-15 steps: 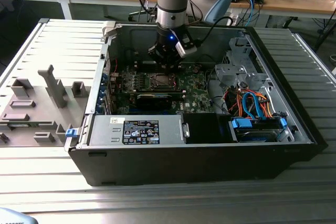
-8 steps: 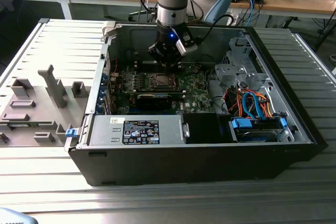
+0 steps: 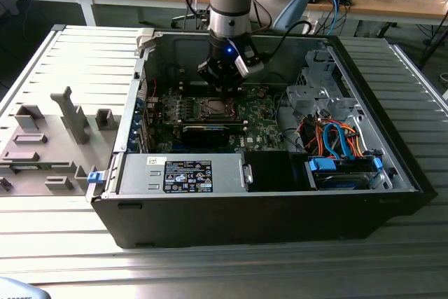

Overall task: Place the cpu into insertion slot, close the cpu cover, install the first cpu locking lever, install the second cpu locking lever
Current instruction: 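Install the first cpu locking lever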

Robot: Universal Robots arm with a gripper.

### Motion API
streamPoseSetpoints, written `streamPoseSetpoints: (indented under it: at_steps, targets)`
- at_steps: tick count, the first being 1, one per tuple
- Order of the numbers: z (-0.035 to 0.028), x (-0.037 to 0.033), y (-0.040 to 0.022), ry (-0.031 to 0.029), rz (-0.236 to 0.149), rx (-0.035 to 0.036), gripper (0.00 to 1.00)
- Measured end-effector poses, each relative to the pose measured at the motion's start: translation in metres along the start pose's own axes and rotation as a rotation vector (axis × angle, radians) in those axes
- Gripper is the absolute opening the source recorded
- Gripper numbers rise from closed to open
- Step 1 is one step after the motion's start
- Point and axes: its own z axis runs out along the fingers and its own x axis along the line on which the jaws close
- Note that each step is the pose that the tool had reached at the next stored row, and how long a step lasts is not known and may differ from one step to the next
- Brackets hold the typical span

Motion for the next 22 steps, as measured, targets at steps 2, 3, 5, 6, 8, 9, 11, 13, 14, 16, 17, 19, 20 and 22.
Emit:
streamPoseSetpoints:
  at_steps: [2,3,5,6,8,9,11,13,14,16,17,19,20,22]
  targets:
    - [0.0000,0.0001,-0.0047,0.0000,0.000,0.0000,0.11]
    - [0.0001,0.0002,-0.0062,0.0000,0.000,0.0000,0.11]
    - [0.0001,0.0003,-0.0088,0.0000,0.000,0.0000,0.11]
    - [0.0001,0.0003,-0.0096,0.0000,0.000,0.0000,0.11]
    - [0.0001,0.0003,-0.0108,0.0000,0.000,0.0000,0.11]
    - [0.0001,0.0003,-0.0112,0.0000,0.000,-0.0001,0.11]
    - [0.0002,0.0004,-0.0115,-0.0001,0.000,0.0000,0.11]
    - [0.0001,0.0004,-0.0117,0.0001,0.000,0.0006,0.11]
    - [0.0000,0.0004,-0.0117,0.0000,0.000,0.0007,0.11]
    - [-0.0003,0.0003,-0.0117,0.0000,0.000,0.0012,0.11]
    - [-0.0008,0.0003,-0.0117,0.0001,0.000,0.0023,0.11]
    - [-0.0016,0.0003,-0.0117,0.0002,0.000,0.0033,0.11]
    - [-0.0021,0.0003,-0.0117,0.0002,0.000,0.0038,0.11]
    - [-0.0030,0.0003,-0.0117,0.0002,0.000,0.0047,0.11]
